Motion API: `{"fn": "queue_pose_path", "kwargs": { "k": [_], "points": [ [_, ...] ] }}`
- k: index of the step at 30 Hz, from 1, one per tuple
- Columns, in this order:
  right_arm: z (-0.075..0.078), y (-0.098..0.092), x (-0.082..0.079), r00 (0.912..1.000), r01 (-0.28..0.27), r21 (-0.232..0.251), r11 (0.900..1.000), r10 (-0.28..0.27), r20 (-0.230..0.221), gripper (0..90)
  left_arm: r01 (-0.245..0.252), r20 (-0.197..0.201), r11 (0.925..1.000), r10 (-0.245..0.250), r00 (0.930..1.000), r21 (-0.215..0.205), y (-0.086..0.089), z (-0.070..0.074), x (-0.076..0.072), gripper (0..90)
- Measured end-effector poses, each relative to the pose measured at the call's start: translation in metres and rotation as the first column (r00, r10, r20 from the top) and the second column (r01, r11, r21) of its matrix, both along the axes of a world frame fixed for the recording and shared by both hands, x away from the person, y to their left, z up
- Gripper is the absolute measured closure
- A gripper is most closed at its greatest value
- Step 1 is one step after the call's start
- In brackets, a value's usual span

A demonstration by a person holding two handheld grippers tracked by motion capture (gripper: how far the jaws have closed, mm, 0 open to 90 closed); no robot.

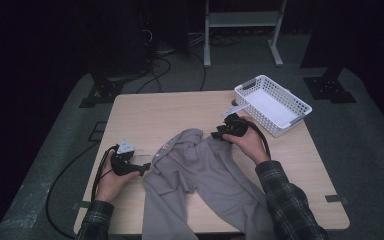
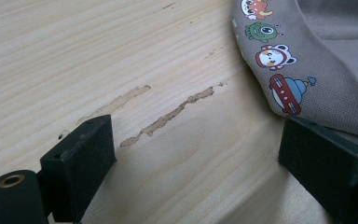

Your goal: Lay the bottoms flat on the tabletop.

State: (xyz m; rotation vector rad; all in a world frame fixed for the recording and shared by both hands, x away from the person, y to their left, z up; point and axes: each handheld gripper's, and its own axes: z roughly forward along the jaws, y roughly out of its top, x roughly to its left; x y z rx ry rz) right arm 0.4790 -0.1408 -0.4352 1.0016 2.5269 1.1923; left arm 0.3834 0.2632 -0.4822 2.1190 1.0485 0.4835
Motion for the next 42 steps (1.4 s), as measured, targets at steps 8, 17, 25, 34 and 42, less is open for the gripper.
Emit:
{"fn": "queue_pose_path", "kwargs": {
  "k": [8,17,25,34,42],
  "points": [
    [-0.021,0.012,0.015,0.9977,-0.027,-0.026,0.999,0.026,-0.062,54.4,0.000,-0.001,1.0000,0.000,1.0000,0.002,0.000,0.000,0.000,8.3],
    [-0.028,0.015,0.011,0.9952,-0.052,-0.055,0.997,0.047,-0.086,82.0,0.000,-0.001,1.0000,0.000,1.0000,0.002,-0.001,0.000,0.000,8.3],
    [-0.002,-0.003,0.009,0.9999,0.010,-0.048,0.999,-0.010,-0.007,82.9,-0.003,-0.001,1.0000,0.003,1.0000,0.001,-0.001,0.000,0.000,8.3],
    [0.016,-0.032,0.025,0.9907,0.130,-0.104,0.986,-0.125,0.052,82.6,-0.005,-0.001,1.0000,0.005,1.0000,0.001,-0.001,0.000,0.000,8.3],
    [0.018,-0.048,0.041,0.9712,0.233,-0.132,0.964,-0.223,0.084,80.5,-0.005,-0.001,1.0000,0.005,1.0000,0.001,-0.001,0.000,0.000,8.3]
  ]
}}
